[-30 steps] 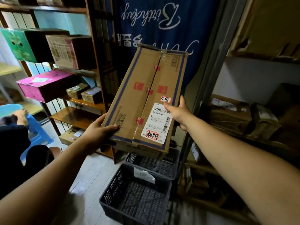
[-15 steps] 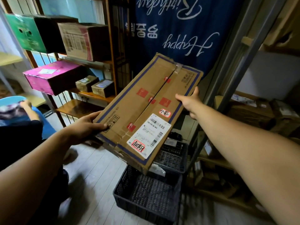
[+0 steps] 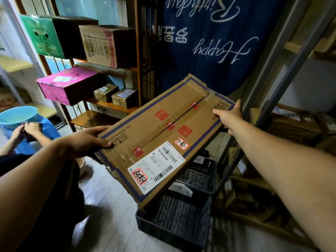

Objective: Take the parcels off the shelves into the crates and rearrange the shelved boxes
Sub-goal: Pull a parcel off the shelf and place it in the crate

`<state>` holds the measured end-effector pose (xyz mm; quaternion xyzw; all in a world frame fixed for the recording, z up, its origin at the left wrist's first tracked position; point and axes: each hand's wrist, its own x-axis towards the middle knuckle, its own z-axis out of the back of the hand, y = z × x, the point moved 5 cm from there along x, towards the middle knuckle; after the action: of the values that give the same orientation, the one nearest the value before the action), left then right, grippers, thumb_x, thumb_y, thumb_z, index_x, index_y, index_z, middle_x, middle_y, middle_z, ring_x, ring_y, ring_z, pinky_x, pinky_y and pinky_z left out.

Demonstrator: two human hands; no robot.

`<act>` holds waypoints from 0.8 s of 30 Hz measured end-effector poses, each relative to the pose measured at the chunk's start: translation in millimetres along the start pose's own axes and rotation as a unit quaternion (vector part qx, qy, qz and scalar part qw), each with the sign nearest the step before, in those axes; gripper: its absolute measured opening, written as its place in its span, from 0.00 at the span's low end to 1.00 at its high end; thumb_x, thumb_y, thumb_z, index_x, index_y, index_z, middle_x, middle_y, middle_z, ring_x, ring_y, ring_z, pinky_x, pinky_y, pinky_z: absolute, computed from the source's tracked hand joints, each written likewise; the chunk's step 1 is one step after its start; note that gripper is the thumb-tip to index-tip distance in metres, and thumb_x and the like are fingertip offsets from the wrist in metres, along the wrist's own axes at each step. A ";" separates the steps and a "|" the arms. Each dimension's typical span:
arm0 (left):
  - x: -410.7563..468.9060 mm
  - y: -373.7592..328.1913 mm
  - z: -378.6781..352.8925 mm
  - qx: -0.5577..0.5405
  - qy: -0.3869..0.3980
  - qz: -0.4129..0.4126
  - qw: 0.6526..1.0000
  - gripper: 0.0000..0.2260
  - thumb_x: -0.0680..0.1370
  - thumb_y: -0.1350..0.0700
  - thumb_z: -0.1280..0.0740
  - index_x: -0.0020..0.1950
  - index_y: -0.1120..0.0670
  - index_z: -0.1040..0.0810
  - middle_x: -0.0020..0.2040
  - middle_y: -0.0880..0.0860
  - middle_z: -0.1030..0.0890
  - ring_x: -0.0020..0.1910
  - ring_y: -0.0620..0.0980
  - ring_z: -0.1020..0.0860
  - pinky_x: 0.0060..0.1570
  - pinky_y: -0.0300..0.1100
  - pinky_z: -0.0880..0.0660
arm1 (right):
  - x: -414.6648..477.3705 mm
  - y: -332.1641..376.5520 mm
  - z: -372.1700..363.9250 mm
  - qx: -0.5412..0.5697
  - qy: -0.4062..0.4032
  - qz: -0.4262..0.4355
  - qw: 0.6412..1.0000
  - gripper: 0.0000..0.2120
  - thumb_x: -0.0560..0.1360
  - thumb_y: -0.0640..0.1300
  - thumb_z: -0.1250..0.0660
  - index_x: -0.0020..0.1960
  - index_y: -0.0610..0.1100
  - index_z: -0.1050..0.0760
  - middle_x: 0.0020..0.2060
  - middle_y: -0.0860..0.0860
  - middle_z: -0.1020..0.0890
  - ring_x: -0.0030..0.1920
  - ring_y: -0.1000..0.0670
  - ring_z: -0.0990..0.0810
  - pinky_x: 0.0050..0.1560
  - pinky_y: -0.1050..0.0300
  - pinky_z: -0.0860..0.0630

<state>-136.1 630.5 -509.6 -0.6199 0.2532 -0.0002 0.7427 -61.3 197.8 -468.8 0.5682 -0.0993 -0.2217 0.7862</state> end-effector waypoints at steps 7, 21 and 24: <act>9.7 -3.9 18.3 -0.019 -0.159 -0.042 0.986 0.34 0.69 0.65 0.28 0.70 0.44 0.35 0.57 0.58 0.23 0.52 0.60 0.20 0.42 0.54 0.20 | -10.3 -10.8 10.6 0.033 -0.053 -0.011 0.998 0.37 0.70 0.41 0.27 0.72 0.49 0.43 0.66 0.45 0.30 0.63 0.44 0.27 0.55 0.51 0.28; 88.2 -10.3 -24.2 -0.051 -0.206 0.014 0.977 0.30 0.71 0.67 0.30 0.66 0.43 0.35 0.52 0.56 0.21 0.50 0.60 0.19 0.49 0.62 0.23 | 7.2 -86.2 24.8 -0.084 -0.064 -0.052 0.993 0.39 0.71 0.51 0.27 0.74 0.47 0.44 0.69 0.46 0.32 0.66 0.41 0.30 0.64 0.46 0.29; 123.9 -17.5 -35.3 -0.044 -0.217 -0.002 0.975 0.30 0.72 0.68 0.31 0.65 0.43 0.34 0.53 0.56 0.22 0.50 0.60 0.19 0.49 0.60 0.22 | 36.4 -108.0 32.9 -0.107 -0.038 -0.071 0.991 0.43 0.71 0.52 0.27 0.77 0.48 0.48 0.73 0.47 0.38 0.71 0.42 0.36 0.67 0.46 0.34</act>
<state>-35.9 555.1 -543.8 -0.6376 0.0842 0.1442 0.7520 -68.1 125.4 -562.5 0.4776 -0.0639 -0.3081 0.8203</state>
